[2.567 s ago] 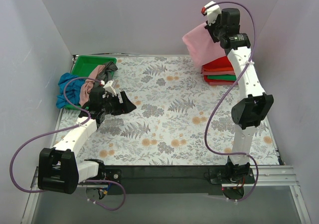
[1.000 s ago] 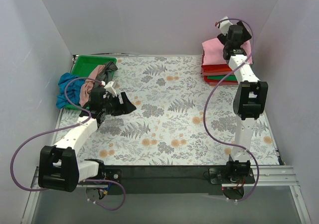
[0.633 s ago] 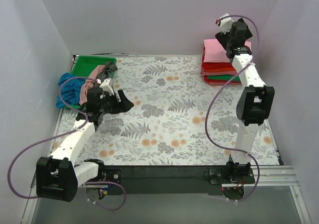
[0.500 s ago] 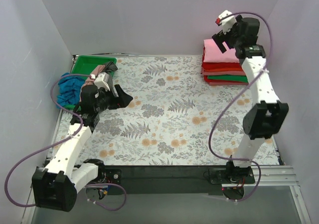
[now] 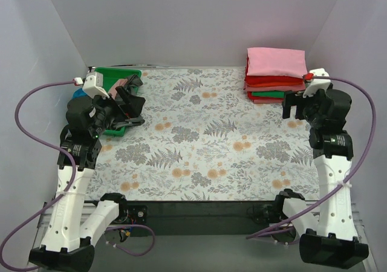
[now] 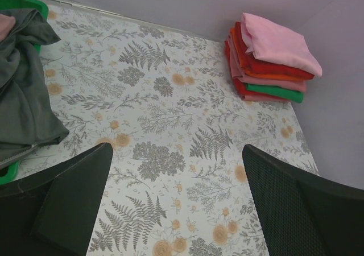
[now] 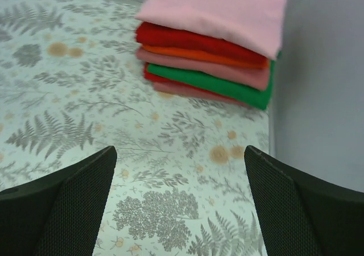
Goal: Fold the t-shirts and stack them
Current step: Reset both grippers
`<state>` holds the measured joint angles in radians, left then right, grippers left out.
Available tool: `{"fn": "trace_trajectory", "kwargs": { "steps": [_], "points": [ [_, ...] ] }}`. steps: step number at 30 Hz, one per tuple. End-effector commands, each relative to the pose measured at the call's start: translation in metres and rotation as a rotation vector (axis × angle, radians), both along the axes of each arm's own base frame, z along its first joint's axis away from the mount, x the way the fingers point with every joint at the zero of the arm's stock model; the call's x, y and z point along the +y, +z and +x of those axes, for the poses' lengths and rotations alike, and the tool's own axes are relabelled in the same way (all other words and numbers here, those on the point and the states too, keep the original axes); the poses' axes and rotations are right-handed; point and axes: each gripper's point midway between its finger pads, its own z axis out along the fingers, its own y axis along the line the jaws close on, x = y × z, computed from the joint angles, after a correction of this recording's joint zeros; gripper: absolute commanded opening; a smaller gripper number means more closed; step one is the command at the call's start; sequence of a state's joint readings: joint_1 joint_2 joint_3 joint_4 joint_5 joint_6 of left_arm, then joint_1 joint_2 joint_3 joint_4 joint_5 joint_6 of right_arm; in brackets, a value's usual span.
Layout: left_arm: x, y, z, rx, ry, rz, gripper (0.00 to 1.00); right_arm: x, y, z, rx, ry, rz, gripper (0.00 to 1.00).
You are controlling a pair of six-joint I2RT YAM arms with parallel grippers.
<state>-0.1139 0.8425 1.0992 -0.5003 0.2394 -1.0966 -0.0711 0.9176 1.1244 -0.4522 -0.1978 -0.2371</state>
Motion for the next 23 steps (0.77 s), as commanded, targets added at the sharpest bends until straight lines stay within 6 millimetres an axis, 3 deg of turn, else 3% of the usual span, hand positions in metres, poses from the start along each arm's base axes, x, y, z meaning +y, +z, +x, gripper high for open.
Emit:
{"fn": "trace_trajectory", "kwargs": {
  "steps": [1, 7, 23],
  "points": [
    [0.008, -0.002, -0.009, 0.042, 0.025, 0.038, 0.98, -0.058, 0.007, -0.014, -0.064, -0.38, 0.082, 0.98],
    [-0.005, 0.0, -0.013, 0.039, -0.038, -0.006, 0.98, -0.078, -0.002, -0.034, -0.082, -0.482, 0.082, 0.98],
    [-0.011, -0.005, -0.023, 0.039, -0.08, -0.017, 0.98, -0.068, -0.008, -0.038, -0.094, -0.391, 0.022, 0.99]
  ]
}}
